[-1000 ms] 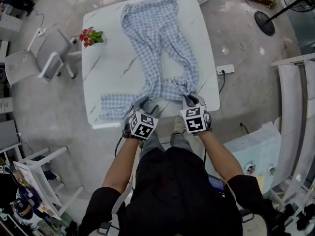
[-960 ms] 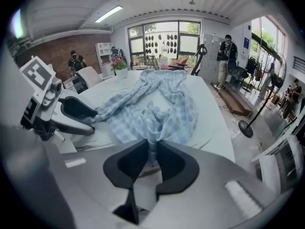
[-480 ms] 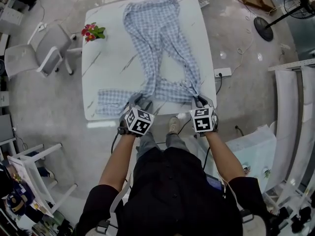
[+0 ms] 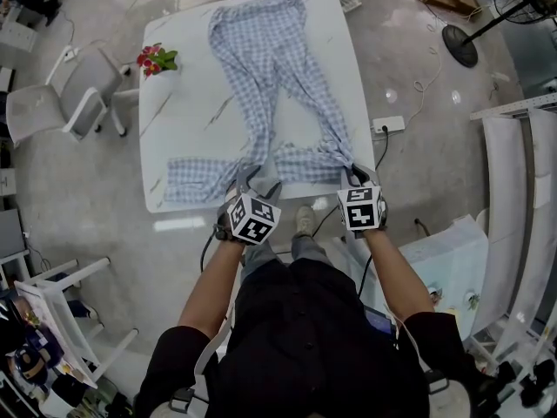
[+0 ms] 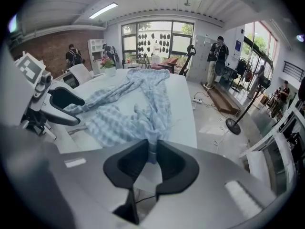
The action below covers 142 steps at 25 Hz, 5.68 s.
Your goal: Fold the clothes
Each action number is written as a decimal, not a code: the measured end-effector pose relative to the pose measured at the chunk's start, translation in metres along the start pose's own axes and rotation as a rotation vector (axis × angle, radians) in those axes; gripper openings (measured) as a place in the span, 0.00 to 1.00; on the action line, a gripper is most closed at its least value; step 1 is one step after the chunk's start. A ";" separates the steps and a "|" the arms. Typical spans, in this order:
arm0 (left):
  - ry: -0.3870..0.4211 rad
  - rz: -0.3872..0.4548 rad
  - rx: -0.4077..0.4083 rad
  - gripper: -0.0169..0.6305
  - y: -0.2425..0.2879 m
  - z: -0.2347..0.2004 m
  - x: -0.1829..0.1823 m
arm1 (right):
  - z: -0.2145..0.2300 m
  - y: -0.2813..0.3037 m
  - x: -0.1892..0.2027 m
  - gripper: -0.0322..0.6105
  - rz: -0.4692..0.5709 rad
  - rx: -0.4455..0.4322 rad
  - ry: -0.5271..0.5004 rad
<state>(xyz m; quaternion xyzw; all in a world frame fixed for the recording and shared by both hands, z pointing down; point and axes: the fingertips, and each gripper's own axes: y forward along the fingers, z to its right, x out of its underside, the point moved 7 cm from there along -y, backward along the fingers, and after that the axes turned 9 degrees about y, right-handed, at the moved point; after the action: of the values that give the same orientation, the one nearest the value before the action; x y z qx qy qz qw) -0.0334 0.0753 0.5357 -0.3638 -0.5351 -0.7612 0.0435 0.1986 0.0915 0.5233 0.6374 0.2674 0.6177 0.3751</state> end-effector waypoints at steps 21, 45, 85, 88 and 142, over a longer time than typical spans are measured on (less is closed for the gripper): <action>0.151 -0.111 0.396 0.08 0.031 0.038 -0.062 | 0.007 -0.008 0.007 0.18 0.038 -0.033 0.040; -0.099 0.091 0.380 0.08 -0.115 0.052 -0.054 | -0.061 -0.041 0.029 0.35 0.081 -0.259 -0.095; -0.307 0.340 0.511 0.08 -0.182 0.028 0.011 | -0.245 -0.094 0.099 0.11 0.280 -0.248 0.190; -0.303 0.325 0.512 0.08 -0.183 0.032 0.017 | -0.229 -0.107 0.104 0.08 0.266 -0.208 0.140; -0.443 0.092 0.274 0.04 -0.140 0.196 0.026 | -0.066 -0.179 0.194 0.32 0.034 -0.047 -0.326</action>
<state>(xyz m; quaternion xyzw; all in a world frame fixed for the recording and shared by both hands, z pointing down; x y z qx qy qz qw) -0.0171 0.3085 0.4738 -0.5361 -0.6125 -0.5808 0.0089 0.1740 0.3607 0.4896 0.7246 0.1776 0.5184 0.4180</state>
